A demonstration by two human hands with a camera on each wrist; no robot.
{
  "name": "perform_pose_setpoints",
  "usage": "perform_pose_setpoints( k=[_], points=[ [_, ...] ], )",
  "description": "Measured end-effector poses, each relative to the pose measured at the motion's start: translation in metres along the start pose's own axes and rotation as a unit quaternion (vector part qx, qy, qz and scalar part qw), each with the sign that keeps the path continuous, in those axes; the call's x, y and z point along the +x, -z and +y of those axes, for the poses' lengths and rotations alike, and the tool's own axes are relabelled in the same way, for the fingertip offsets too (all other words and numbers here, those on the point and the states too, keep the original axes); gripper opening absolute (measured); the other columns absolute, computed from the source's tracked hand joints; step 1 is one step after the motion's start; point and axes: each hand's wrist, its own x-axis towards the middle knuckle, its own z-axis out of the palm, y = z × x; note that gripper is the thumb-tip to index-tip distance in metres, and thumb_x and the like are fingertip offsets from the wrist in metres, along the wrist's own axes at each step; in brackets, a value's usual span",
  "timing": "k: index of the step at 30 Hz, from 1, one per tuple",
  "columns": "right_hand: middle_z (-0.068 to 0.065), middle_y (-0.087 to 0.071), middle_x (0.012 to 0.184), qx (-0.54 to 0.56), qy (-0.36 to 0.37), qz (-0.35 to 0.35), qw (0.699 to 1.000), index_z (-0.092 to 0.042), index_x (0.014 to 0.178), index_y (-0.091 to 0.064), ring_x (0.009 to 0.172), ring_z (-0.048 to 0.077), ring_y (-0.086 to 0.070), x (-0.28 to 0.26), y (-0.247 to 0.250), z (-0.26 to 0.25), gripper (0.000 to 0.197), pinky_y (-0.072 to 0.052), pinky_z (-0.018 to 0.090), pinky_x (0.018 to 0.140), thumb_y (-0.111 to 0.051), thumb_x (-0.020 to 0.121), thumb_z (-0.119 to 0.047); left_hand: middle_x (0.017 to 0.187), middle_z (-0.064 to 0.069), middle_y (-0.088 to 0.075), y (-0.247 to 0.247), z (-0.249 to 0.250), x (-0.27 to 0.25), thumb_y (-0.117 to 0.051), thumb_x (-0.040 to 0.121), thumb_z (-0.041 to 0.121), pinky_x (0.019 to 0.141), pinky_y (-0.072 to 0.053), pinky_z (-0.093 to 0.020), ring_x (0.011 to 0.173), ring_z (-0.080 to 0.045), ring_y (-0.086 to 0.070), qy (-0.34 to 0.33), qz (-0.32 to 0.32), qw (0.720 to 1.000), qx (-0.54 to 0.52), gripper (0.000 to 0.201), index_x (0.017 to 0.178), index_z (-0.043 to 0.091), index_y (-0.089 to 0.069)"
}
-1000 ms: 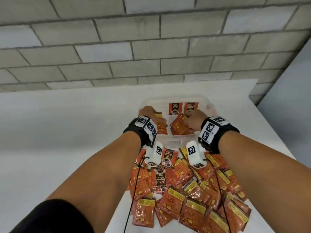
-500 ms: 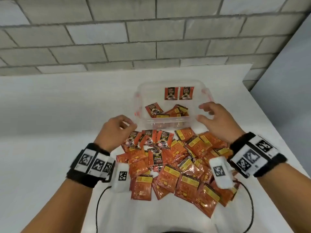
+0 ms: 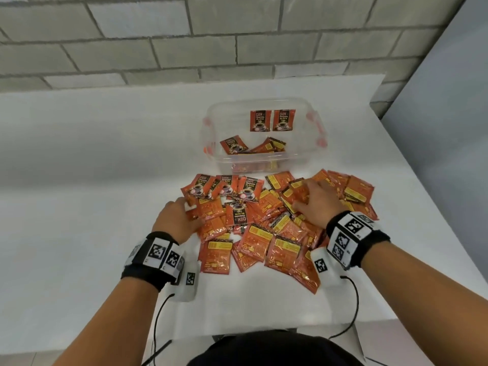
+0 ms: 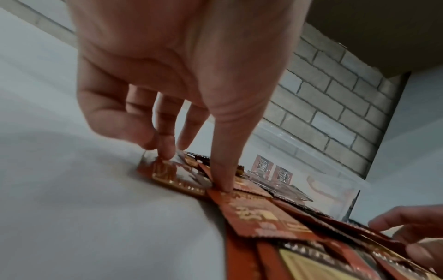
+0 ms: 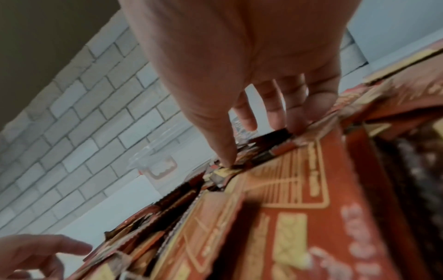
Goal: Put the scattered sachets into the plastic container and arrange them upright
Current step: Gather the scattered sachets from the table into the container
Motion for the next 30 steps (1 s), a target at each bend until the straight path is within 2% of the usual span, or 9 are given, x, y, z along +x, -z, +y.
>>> perform_pose_setpoints(
  k=[6, 10, 13, 18, 21, 23, 25, 27, 30],
  points=[
    [0.016, -0.039, 0.144, -0.024, 0.012, 0.018, 0.999, -0.013, 0.142, -0.037, 0.134, 0.033, -0.034, 0.004, -0.001, 0.008, 0.059, -0.033, 0.042, 0.109, -0.052, 0.094, -0.042, 0.127, -0.018, -0.053, 0.003, -0.001, 0.001, -0.067, 0.084, 0.046, 0.095, -0.043, -0.039, 0.115, -0.031, -0.054, 0.022, 0.004, 0.999, 0.031, 0.064, 0.128, 0.003, -0.051],
    [0.018, -0.025, 0.151, -0.077, -0.025, 0.018, 0.997, -0.014, 0.144, -0.033, 0.141, 0.036, -0.018, 0.003, -0.003, 0.008, 0.062, -0.025, 0.047, 0.113, -0.052, 0.093, -0.043, 0.126, -0.017, -0.048, 0.002, -0.002, -0.001, -0.067, 0.085, 0.042, 0.098, -0.043, -0.04, 0.113, -0.032, -0.053, 0.013, -0.011, 0.997, 0.079, 0.052, 0.122, 0.007, -0.056],
    [0.018, -0.028, 0.149, -0.086, -0.026, 0.027, 0.996, -0.013, 0.141, -0.037, 0.138, 0.036, -0.022, 0.003, -0.004, 0.008, 0.061, -0.03, 0.047, 0.11, -0.055, 0.091, -0.042, 0.115, -0.013, -0.054, 0.003, -0.002, 0.0, -0.067, 0.084, 0.043, 0.092, -0.047, -0.04, 0.105, -0.029, -0.055, 0.006, -0.004, 0.996, 0.093, 0.042, 0.112, 0.011, -0.059],
    [0.01, -0.056, 0.12, 0.011, 0.004, 0.038, 0.999, -0.009, 0.132, -0.041, 0.108, 0.027, -0.055, 0.004, -0.003, 0.012, 0.049, -0.049, 0.04, 0.091, -0.059, 0.089, -0.023, 0.098, -0.007, -0.059, 0.007, -0.006, 0.0, -0.069, 0.084, 0.037, 0.075, -0.045, -0.031, 0.09, -0.022, -0.056, 0.013, 0.001, 0.998, 0.057, 0.032, 0.097, 0.01, -0.056],
    [0.007, -0.056, 0.122, 0.069, 0.01, 0.031, 0.997, -0.012, 0.138, -0.034, 0.099, 0.021, -0.057, 0.0, 0.001, 0.017, 0.049, -0.049, 0.031, 0.079, -0.054, 0.093, -0.015, 0.088, -0.002, -0.056, 0.01, -0.016, 0.0, -0.071, 0.085, 0.03, 0.06, -0.038, -0.025, 0.081, -0.018, -0.053, 0.032, 0.004, 0.999, -0.032, 0.027, 0.093, 0.013, -0.051],
    [0.007, -0.057, 0.119, 0.111, 0.0, 0.034, 0.993, -0.011, 0.142, -0.031, 0.086, 0.016, -0.055, -0.002, 0.009, 0.024, 0.053, -0.045, 0.026, 0.067, -0.052, 0.093, -0.014, 0.091, -0.004, -0.059, 0.012, -0.025, 0.0, -0.071, 0.085, 0.024, 0.062, -0.044, -0.028, 0.08, -0.02, -0.057, 0.04, -0.001, 0.994, -0.099, 0.026, 0.098, 0.013, -0.052],
    [0.007, -0.059, 0.112, 0.13, -0.024, 0.038, 0.991, -0.012, 0.145, -0.028, 0.075, 0.013, -0.054, 0.001, 0.019, 0.033, 0.059, -0.042, 0.026, 0.06, -0.053, 0.092, -0.015, 0.095, -0.01, -0.061, 0.014, -0.034, 0.0, -0.07, 0.085, 0.017, 0.075, -0.053, -0.037, 0.081, -0.025, -0.062, 0.053, -0.002, 0.987, -0.152, 0.029, 0.108, 0.014, -0.052],
    [0.007, -0.058, 0.115, 0.122, -0.054, 0.033, 0.99, -0.016, 0.146, -0.029, 0.08, 0.016, -0.057, 0.006, 0.026, 0.041, 0.063, -0.045, 0.028, 0.066, -0.057, 0.09, -0.019, 0.096, -0.012, -0.059, 0.014, -0.04, -0.002, -0.067, 0.087, 0.011, 0.071, -0.057, -0.039, 0.077, -0.027, -0.063, 0.067, 0.01, 0.978, -0.198, 0.03, 0.114, 0.012, -0.054],
    [0.013, -0.053, 0.131, 0.056, -0.077, 0.007, 0.995, -0.013, 0.146, -0.029, 0.112, 0.03, -0.055, 0.012, 0.025, 0.043, 0.07, -0.043, 0.033, 0.088, -0.062, 0.088, -0.036, 0.101, -0.016, -0.062, 0.012, -0.046, -0.007, -0.058, 0.092, 0.008, 0.057, -0.059, -0.032, 0.07, -0.023, -0.064, 0.077, 0.027, 0.971, -0.224, 0.021, 0.113, 0.007, -0.058]
  ],
)
